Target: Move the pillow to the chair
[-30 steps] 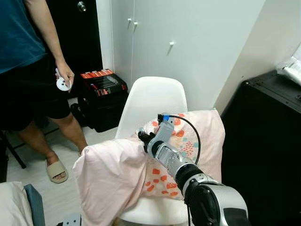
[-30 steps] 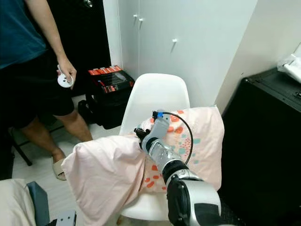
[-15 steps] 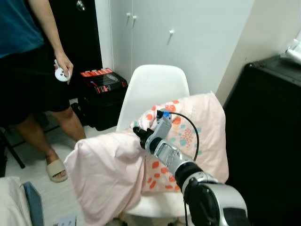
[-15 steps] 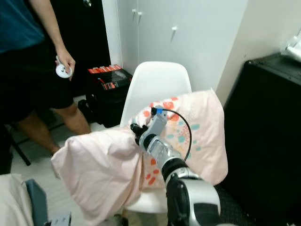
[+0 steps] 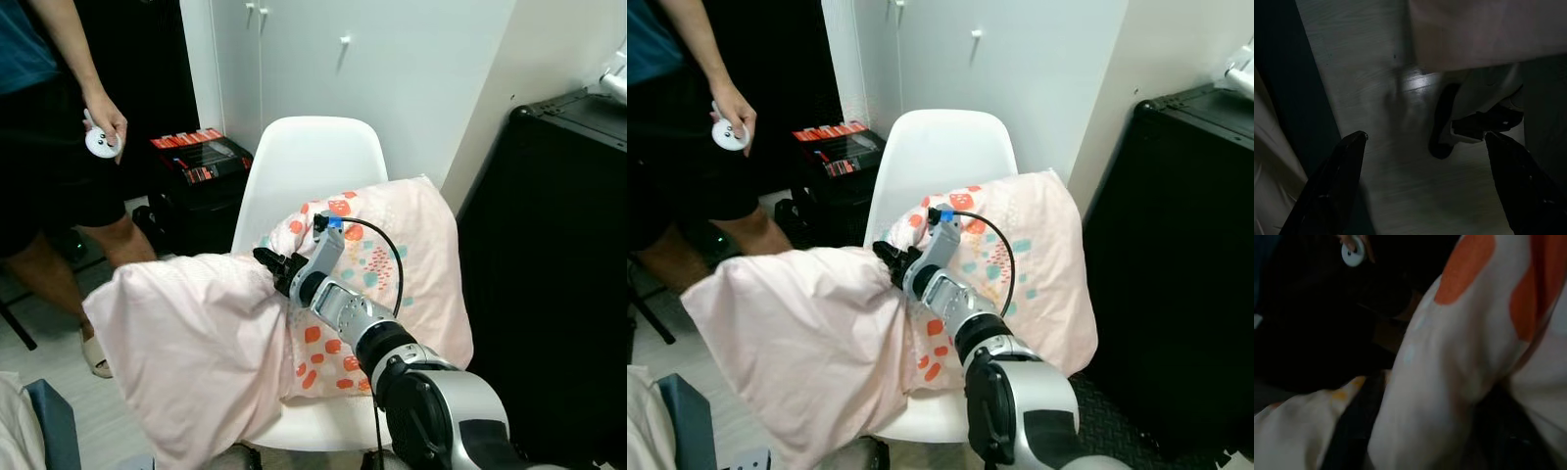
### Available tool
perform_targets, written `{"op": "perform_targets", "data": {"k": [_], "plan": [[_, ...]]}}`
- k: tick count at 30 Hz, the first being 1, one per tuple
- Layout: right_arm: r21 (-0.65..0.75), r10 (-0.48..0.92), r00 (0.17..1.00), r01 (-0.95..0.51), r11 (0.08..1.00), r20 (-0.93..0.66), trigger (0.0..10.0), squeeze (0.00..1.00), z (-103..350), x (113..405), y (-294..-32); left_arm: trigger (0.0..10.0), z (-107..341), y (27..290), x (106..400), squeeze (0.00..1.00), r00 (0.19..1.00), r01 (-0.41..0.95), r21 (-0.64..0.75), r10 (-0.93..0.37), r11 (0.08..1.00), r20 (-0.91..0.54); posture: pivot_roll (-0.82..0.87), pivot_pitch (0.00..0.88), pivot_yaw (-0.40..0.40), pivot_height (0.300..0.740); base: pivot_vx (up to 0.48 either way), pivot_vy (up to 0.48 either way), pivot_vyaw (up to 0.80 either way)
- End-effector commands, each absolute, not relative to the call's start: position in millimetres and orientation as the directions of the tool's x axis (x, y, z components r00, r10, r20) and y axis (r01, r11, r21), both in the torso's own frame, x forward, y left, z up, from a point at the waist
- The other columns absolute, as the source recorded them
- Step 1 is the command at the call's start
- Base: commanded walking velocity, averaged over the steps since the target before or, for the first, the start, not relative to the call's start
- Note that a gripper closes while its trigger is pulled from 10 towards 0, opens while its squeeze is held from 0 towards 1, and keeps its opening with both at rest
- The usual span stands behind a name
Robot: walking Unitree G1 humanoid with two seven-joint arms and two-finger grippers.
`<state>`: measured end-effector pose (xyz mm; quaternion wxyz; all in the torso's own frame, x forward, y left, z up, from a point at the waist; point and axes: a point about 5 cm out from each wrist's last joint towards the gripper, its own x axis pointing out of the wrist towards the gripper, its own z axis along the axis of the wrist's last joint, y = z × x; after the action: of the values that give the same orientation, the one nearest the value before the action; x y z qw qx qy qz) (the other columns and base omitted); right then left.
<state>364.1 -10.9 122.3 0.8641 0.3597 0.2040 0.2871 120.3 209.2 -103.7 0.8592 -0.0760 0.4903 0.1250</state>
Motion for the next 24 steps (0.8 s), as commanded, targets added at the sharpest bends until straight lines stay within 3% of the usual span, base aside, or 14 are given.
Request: {"op": "perform_targets", "data": {"k": [1,11,12,14,15,16,17,18,24], "plan": [[0.793,0.709,0.691,-0.353,0.497,-0.138,10.0,1.00,120.0,346.3,28.1,10.0,-109.9,190.9,110.5,0.00,0.451,-0.261,-0.053,0.073,0.964,-0.890,0.09,0.044,-0.109,0.615,0.000,0.000,0.00],[0.801,0.682,0.708,-0.296,0.521,-0.182,10.0,1.00,117.7,344.0,33.7,10.0,-110.5,190.0,109.0,0.00,0.445,-0.258,-0.053,0.070,0.965,-0.893,0.09,0.059,-0.106,0.615,0.000,0.000,0.00],[0.811,0.683,0.709,-0.288,0.510,-0.178,10.0,0.60,118.5,344.2,33.9,10.0,-110.6,189.7,108.6,0.00,0.445,-0.258,-0.054,0.070,0.965,-0.893,0.09,0.059,-0.107,0.615,0.000,0.000,0.00],[0.817,0.683,0.709,-0.282,0.503,-0.175,10.0,0.60,119.0,344.5,33.9,10.0,-110.7,189.6,108.4,0.00,0.444,-0.259,-0.054,0.069,0.964,-0.893,0.09,0.059,-0.107,0.615,0.000,0.000,0.00],[0.812,0.681,0.712,-0.292,0.506,-0.168,10.0,0.38,119.6,345.5,32.3,10.0,-110.7,189.4,108.2,0.00,0.444,-0.260,-0.054,0.069,0.964,-0.894,0.09,0.062,-0.106,0.615,0.000,0.000,0.00],[0.809,0.683,0.717,-0.315,0.497,-0.140,10.0,0.06,119.6,346.6,28.7,10.0,-110.8,189.2,108.1,0.00,0.443,-0.260,-0.055,0.069,0.964,-0.894,0.09,0.063,-0.108,0.615,0.000,0.000,0.00],[0.807,0.684,0.720,-0.331,0.490,-0.120,10.0,0.06,119.5,347.4,26.0,10.0,-110.8,189.0,108.1,0.00,0.443,-0.261,-0.055,0.069,0.964,-0.894,0.09,0.063,-0.108,0.615,0.000,0.000,0.00],[0.798,0.680,0.723,-0.337,0.499,-0.120,10.0,0.00,117.5,348.2,21.5,10.0,-110.9,188.8,108.0,0.00,0.443,-0.262,-0.055,0.069,0.963,-0.894,0.09,0.063,-0.108,0.615,0.000,0.000,0.00],[0.789,0.661,0.735,-0.316,0.527,-0.147,10.0,0.00,111.8,350.4,10.4,10.0,-111.0,188.5,107.6,0.00,0.443,-0.264,-0.057,0.069,0.963,-0.894,0.08,0.065,-0.108,0.605,0.000,0.000,0.00]]}}
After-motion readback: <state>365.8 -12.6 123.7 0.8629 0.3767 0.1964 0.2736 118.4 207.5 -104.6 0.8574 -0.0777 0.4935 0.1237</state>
